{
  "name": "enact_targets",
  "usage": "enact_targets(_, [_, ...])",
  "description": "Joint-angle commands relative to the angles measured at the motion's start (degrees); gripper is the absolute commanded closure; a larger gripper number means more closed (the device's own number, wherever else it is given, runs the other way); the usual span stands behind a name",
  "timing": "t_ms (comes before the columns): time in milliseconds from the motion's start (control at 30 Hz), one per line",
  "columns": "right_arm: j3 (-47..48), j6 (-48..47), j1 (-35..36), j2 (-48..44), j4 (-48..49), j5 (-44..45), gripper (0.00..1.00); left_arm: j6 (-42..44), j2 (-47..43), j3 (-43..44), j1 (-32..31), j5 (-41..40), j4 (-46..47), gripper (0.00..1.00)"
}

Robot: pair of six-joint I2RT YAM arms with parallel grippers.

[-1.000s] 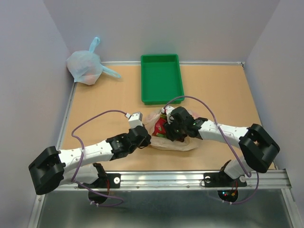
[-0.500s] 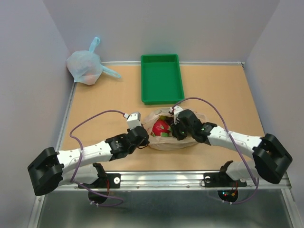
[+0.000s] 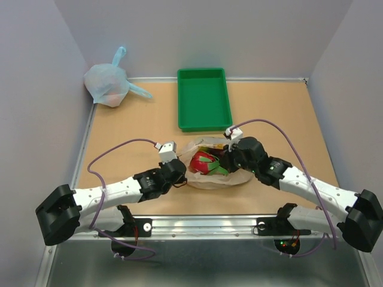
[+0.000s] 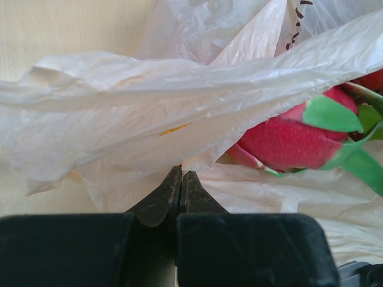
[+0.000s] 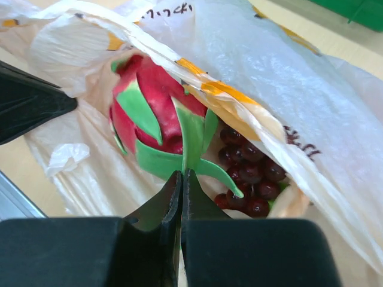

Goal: Untie the knot of the plastic bag and take out the fruit

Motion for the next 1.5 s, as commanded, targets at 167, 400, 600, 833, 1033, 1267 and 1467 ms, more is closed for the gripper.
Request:
enact_targets(167, [-0.55,1.96,0.67,6.53,4.07,-2.91,0.93,0.29,1.68,0.10,-0.35,1.82,2.15,0.94])
enact_targets(400, [-0.91,1.53,0.85,8.64,4.68,1.64,0.63,0.46,2.04,-0.69,-0.79,2.44,3.38,0.93])
enact_targets(600, [0.94,-0.31,0.85,12.94,6.26,4.73,0.59,0.55,1.25,-1.22,-0.87,2.44,3.47,0.93])
enact_targets(833, [2.26,-2.34,0.85,13.39,7.32,4.38,0.64,-0.15,-0.16,-2.53,-0.96,2.53,3.38,0.93])
enact_targets(1033, [2.52,-2.78,0.85,11.19,6.80,5.17,0.61,-0.15,-0.34,-2.01,-0.87,2.09,2.59,0.93])
enact_targets(1267, [5.33,-6.28,0.85,10.48,2.84,10.79,0.48,0.20,-0.43,-1.22,-0.96,1.39,1.10,0.93])
enact_targets(1467, [8.49,-8.31,0.85,14.43,2.58,10.36,0.49,0.29,-0.69,-1.22,-0.96,1.38,0.66,0.93])
